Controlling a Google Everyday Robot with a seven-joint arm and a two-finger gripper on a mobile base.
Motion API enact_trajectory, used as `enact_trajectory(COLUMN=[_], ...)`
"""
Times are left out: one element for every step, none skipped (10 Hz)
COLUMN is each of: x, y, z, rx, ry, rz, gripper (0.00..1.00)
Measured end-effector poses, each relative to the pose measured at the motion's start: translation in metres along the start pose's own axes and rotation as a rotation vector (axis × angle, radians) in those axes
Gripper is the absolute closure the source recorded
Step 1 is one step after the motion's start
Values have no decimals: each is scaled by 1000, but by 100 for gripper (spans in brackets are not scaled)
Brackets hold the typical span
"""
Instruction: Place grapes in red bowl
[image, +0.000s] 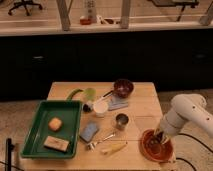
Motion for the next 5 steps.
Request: enact_trajectory(x=[-3, -5, -6, -6, -6], y=[4, 7, 12, 17, 19], z=[-2, -2, -4, -4, -4], rx=[-3, -5, -5, -4, -4], ry=[3, 4, 4, 4, 3], rz=[-16, -27, -37, -42, -43], gripper=[100, 100, 100, 100, 98])
